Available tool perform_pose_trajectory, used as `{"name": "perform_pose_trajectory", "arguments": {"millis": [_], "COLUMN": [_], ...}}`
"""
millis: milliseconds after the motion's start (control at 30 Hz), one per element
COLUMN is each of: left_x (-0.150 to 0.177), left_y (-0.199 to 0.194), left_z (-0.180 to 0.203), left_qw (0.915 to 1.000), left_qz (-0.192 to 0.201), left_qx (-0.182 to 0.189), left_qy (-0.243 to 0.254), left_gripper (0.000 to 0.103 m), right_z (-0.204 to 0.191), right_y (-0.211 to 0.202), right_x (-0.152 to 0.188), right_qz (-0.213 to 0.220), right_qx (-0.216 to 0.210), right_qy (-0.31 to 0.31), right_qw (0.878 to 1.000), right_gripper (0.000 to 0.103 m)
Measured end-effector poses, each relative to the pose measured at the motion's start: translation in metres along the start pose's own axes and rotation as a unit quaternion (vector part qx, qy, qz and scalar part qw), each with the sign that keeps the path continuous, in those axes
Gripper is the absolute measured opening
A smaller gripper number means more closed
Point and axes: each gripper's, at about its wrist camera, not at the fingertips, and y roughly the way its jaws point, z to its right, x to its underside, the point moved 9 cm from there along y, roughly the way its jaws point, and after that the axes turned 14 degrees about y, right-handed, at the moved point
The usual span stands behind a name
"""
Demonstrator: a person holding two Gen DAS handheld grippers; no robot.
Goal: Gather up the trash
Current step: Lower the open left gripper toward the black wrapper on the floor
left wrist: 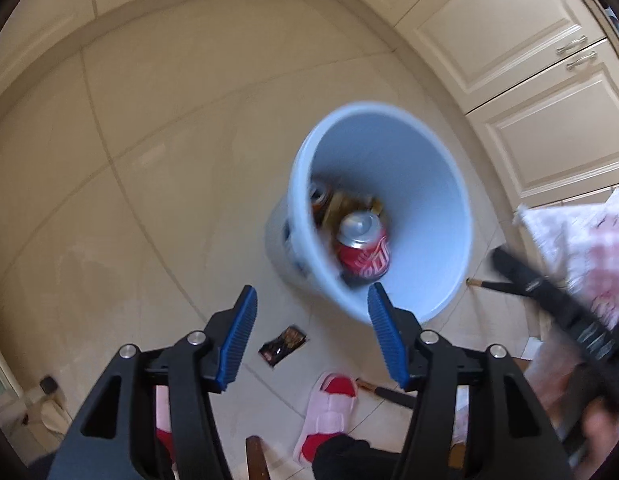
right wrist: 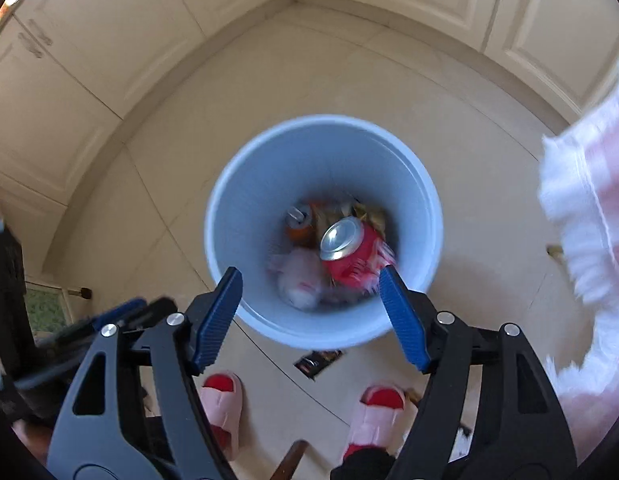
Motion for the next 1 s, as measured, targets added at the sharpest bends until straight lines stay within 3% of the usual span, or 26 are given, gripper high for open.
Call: {"name": "perform_pose_trajectory", "arguments": {"millis": [133,267,433,500,633,767,900,1000], "left_x": [0.043,0.08,0.116,0.125,0.152,0.166,0.156,0.151], "left_y": [0.027,0.065,0.123,0.147,0.199,0.241,0.273,0.289], "left_z": [0.0,0.007,0.01,0.015,0.016,0.014,0.021,0.022], "left_qw": [0.9999,0.9981,0.994,0.9925,0.9896,0.9865,0.9782,0.9664], "left_qz": [-0.009,-0.034,-0.07,-0.074,-0.107,-0.13,-0.118,-0.116], "left_qx": [-0.002,-0.022,-0.023,-0.014,0.01,0.015,-0.008,-0.036], "left_qy": [-0.012,0.045,0.082,0.096,0.096,0.099,0.17,0.227], "left_gripper": [0.057,0.057,0.057,0.057,0.057,0.057,0.056,0.056], "right_z": [0.023,0.048,0.067,0.072,0.095,0.122,0.142,0.159], "right_y": [-0.014,-0.006,0.047,0.068,0.12,0.151,0.162,0.15], "right_x": [0.02,0.062,0.116,0.123,0.145,0.166,0.171,0.161], "right_qz": [0.019,0.001,-0.042,-0.041,-0.07,-0.091,-0.092,-0.07], "right_qx": [0.025,0.046,0.094,0.105,0.101,0.109,0.116,0.128], "right_qy": [0.044,0.096,0.091,0.084,0.118,0.157,0.188,0.224], "right_qw": [0.999,0.994,0.99,0.99,0.985,0.977,0.971,0.964], "right_gripper": [0.07,0.07,0.07,0.06,0.057,0.057,0.057,0.057]}}
